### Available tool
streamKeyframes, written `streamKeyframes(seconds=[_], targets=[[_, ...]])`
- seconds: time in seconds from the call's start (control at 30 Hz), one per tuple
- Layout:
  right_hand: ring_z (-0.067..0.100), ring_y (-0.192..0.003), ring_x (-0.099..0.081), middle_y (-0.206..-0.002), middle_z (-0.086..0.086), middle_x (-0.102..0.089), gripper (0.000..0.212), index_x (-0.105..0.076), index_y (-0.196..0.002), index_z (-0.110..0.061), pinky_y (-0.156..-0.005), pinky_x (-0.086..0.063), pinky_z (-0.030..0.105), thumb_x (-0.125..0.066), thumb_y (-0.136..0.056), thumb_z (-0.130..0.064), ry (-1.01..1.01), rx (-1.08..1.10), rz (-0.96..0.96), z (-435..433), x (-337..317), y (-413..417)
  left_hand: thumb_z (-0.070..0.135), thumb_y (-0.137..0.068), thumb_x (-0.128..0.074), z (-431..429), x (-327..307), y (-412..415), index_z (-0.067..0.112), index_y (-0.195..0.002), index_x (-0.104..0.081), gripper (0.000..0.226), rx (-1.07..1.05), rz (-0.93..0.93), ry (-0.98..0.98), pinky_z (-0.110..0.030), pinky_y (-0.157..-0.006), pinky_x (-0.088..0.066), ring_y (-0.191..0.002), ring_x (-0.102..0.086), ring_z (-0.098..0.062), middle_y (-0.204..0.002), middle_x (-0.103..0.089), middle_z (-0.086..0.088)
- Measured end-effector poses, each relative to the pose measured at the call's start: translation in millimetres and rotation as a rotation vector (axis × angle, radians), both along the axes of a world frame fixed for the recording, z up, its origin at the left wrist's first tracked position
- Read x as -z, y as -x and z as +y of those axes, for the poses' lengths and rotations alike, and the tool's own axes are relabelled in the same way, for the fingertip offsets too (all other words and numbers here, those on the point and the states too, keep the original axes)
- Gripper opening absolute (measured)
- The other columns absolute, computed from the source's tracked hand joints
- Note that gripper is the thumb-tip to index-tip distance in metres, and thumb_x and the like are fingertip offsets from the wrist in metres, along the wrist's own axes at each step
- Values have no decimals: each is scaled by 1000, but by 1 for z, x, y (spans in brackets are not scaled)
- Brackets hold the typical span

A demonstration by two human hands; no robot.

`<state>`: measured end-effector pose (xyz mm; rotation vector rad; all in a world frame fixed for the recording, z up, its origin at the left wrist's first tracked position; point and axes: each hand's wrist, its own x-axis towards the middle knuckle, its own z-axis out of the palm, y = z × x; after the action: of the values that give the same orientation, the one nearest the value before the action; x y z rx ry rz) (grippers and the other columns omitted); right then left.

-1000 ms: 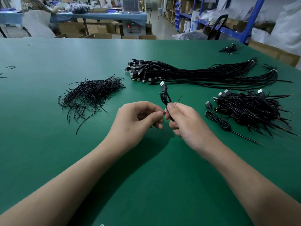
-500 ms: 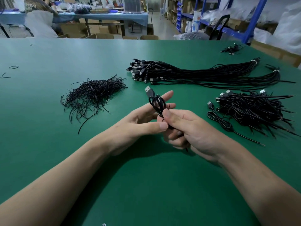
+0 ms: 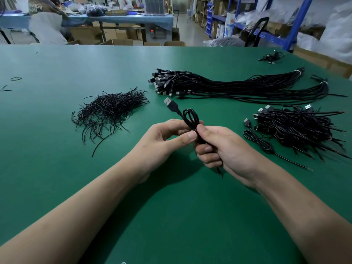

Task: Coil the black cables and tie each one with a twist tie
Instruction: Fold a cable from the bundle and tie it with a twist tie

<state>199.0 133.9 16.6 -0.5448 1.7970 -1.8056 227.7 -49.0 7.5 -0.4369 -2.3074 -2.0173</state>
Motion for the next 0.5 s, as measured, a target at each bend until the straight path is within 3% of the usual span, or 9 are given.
streamKeyframes(seconds=[0.07, 0.13, 0.2, 0.27, 0.4, 0.5], targets=[[6, -52, -21, -62, -11, -30, 38, -60, -107, -7, -44, -20, 15, -36, -109, -35, -21, 12, 9, -1, 0, -1, 20, -92, -66, -1, 1, 1, 11, -115, -74, 26, -26, -16, -18, -16, -84, -45, -96, -62, -6, -110, -75, -7], [6, -52, -22, -63, -10, -30, 32, -60, -92, -21, -44, -19, 16, -35, -110, -31, -56, 43, 29, -4, 0, -3, 13, -93, -67, -1, 3, 2, 13, -110, -76, 19, -31, -33, -24, -11, -77, -46, -87, -63, 0, -98, -77, 3], [6, -51, -24, -64, -10, -30, 25, -53, -96, -17, -45, -20, 17, -35, -110, -29, -109, 76, 61, -6, 1, -4, 11, -94, -68, 0, 5, 3, 16, -108, -77, 17, -43, -30, -14, -10, -74, -45, -81, -62, 3, -90, -76, 10], [6, -53, -25, -63, -12, -32, 21, -48, -102, -14, -46, -21, 18, -35, -110, -28, -132, 97, 77, -6, 3, -3, 14, -93, -70, 1, 6, 3, 17, -107, -77, 16, -73, -15, 7, -15, -76, -47, -82, -62, -1, -92, -77, 5], [6, -54, -27, -64, -12, -33, 22, -49, -94, -16, -49, -23, 20, -35, -110, -23, -157, 85, 119, -6, 4, -3, 17, -91, -73, -2, 10, 5, 14, -102, -78, 12, -128, -6, 39, -25, -80, -49, -84, -63, -8, -98, -77, -8], [7, -52, -32, -66, -9, -36, 25, -49, -89, -18, -51, -27, 28, -36, -109, -21, -305, 104, 258, -8, 6, -4, 14, -91, -73, -3, 11, 5, 9, -97, -77, 9, -141, -13, 55, -27, -81, -50, -82, -66, -9, -93, -77, -9]])
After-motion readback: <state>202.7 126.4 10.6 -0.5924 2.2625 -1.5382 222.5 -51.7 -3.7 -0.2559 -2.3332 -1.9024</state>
